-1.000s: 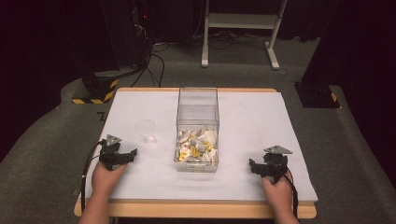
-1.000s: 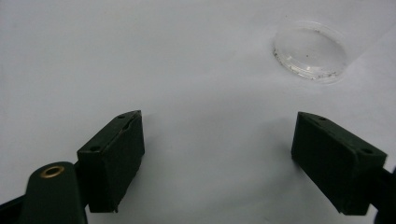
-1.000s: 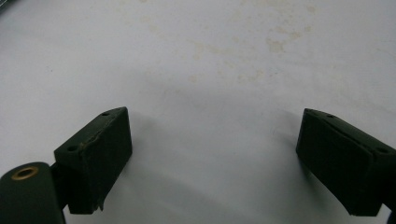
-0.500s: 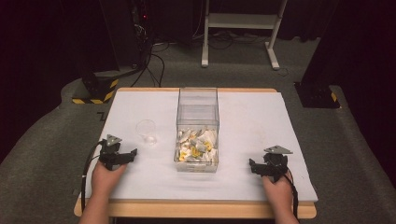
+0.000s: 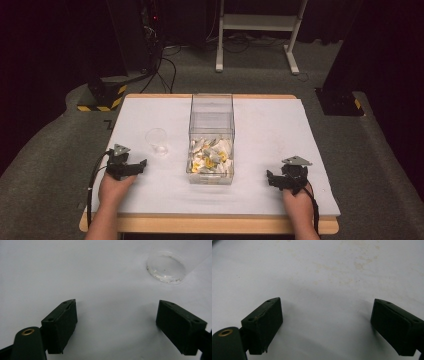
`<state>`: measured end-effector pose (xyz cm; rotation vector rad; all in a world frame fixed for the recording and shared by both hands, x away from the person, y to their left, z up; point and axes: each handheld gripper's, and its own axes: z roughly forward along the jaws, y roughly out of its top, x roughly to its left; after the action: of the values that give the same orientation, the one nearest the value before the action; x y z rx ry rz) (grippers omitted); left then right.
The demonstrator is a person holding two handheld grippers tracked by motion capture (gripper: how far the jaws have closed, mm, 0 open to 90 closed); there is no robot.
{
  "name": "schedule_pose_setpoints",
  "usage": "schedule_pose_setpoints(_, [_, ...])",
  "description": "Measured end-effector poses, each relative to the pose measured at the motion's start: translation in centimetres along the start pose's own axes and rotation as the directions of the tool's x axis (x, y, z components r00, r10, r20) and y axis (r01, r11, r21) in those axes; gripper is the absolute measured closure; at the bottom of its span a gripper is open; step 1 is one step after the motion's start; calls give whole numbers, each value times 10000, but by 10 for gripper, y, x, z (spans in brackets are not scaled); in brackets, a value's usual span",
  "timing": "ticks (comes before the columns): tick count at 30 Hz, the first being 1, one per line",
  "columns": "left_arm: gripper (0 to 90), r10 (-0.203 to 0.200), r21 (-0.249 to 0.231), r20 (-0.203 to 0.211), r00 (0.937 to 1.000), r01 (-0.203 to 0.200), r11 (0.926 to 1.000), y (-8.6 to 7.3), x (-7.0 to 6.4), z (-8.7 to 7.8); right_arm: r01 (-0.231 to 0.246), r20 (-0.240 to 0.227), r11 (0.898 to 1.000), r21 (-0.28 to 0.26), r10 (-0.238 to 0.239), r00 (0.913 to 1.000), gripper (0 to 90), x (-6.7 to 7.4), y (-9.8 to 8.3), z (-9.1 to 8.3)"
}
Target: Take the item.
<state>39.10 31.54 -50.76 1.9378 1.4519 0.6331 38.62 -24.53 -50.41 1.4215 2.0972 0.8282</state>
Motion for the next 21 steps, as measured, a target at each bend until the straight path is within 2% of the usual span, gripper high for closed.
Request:
schedule_pose_setpoints(2, [165, 24, 47, 72, 10000, -24, 10000, 0, -1, -1, -108, -151, 9999, 50, 109, 9998, 102, -2, 0, 1])
schedule_pose_setpoints(5, [154, 201, 17, 51, 9998, -202, 9998, -1, -4, -4, -142, -126, 9999, 52, 143, 9998, 102, -2, 0, 1])
schedule_pose_setpoints(11, [153, 237, -384, 506, 9984, -218, 9990, -4, -11, -12, -133, -157, 9999, 39, 133, 9998, 102, -2, 0, 1])
schedule_pose_setpoints(14, [155, 408, -477, 596, 9974, -380, 9981, -3, -15, -17, -132, -156, 9999, 39, 133, 9998, 102, -2, 0, 1])
schedule_pose_setpoints(21, [165, 525, -801, 872, 9948, -456, 9957, -1, -23, -26, -134, -147, 9999, 40, 135, 9998, 103, -2, 0, 0])
